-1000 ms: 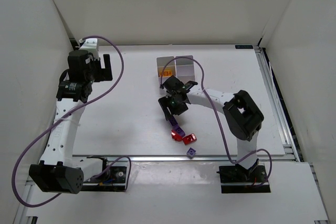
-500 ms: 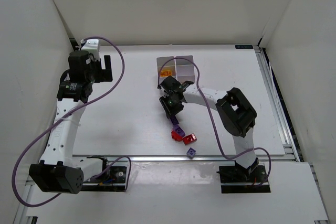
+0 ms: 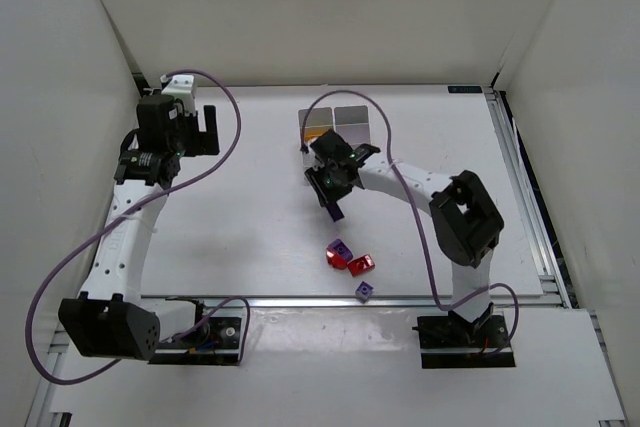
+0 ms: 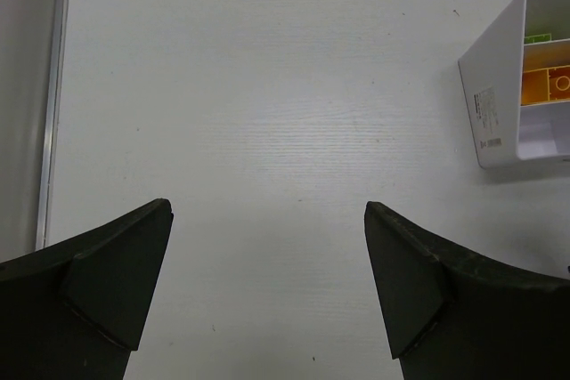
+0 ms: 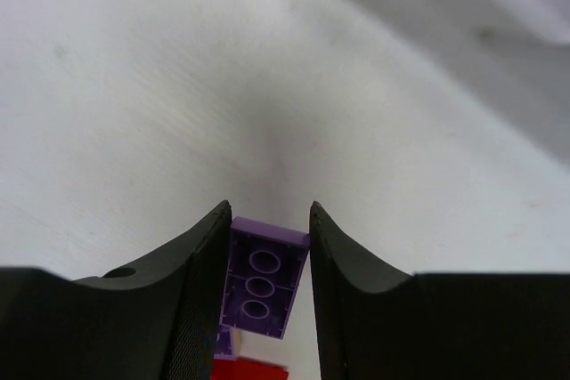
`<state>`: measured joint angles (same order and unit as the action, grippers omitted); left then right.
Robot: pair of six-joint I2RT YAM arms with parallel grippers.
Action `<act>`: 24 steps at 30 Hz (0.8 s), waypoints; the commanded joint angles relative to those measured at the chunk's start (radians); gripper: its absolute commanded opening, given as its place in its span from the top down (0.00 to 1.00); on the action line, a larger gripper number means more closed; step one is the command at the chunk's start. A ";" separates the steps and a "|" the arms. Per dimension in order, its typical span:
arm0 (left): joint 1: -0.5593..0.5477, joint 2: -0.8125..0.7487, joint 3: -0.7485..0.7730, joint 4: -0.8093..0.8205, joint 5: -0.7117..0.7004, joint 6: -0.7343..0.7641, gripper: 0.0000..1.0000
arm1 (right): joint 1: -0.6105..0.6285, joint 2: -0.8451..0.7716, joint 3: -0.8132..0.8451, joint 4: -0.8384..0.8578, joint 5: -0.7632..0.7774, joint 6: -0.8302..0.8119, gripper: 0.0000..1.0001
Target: Sort the legos into containers by color
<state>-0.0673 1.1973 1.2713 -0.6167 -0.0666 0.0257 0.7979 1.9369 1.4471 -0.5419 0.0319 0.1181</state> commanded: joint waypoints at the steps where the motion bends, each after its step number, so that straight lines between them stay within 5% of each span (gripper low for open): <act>1: 0.004 0.002 0.025 0.034 0.043 -0.021 0.01 | -0.051 -0.101 0.110 0.065 0.051 -0.046 0.98; 9: 0.004 -0.010 -0.001 0.124 0.060 -0.064 0.01 | -0.158 -0.102 0.249 0.209 0.063 0.006 1.00; 24: 0.004 0.001 0.007 0.103 0.091 -0.090 0.01 | -0.143 -0.067 0.141 0.540 0.129 0.032 1.00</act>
<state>-0.0673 1.2175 1.2713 -0.5087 0.0090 -0.0498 0.6315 1.8652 1.6077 -0.1226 0.1135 0.1761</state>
